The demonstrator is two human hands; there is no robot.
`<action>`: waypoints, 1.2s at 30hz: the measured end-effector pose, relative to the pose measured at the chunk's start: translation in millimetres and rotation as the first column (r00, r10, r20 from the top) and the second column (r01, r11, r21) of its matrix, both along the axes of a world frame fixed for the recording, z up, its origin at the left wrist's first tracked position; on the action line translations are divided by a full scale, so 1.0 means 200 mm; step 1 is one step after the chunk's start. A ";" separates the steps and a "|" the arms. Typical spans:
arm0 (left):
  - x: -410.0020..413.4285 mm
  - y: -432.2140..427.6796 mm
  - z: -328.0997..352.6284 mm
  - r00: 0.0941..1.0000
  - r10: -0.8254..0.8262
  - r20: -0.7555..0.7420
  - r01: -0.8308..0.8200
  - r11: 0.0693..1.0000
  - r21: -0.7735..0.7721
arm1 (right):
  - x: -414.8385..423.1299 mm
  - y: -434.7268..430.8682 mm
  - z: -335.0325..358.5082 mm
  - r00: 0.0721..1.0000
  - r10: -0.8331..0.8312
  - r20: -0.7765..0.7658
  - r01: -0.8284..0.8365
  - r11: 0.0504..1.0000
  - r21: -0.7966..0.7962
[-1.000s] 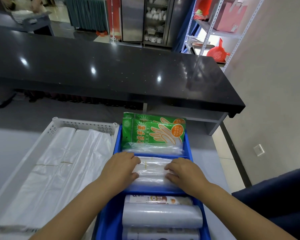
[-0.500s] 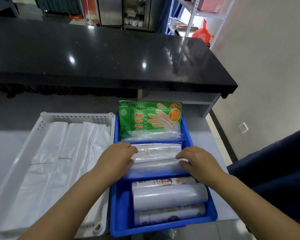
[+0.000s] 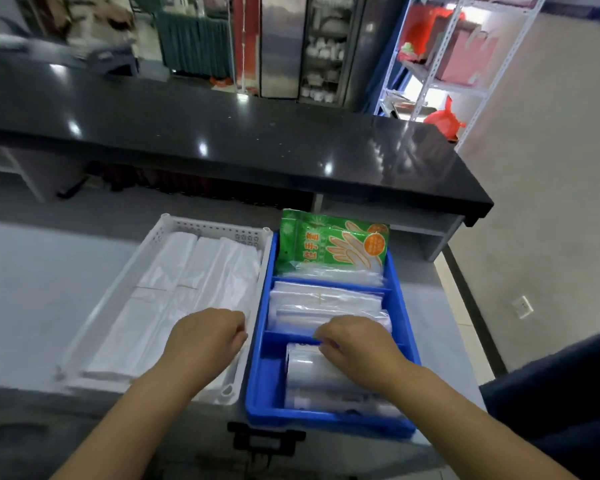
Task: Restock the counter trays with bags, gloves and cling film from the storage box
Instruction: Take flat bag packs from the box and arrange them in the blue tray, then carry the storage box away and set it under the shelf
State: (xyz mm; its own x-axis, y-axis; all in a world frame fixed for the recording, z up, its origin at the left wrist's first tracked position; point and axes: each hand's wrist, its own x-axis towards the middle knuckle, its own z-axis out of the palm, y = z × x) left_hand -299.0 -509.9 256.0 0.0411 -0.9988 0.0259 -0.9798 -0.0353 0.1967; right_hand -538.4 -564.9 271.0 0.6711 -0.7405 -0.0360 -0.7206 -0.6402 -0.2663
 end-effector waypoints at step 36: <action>1.21 2.94 -0.02 0.670 0.742 0.014 -0.741 0.668 0.069 | 1.68 2.00 -0.20 0.819 0.574 0.014 -0.566 0.811 -0.148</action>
State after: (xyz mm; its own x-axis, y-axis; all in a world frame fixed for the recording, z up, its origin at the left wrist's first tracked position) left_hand -56.9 77.7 252.1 0.7686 -0.6383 -0.0428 -0.6225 -0.7616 0.1802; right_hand -201.7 -164.2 231.3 0.9720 -0.2199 0.0829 -0.2026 -0.9628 -0.1789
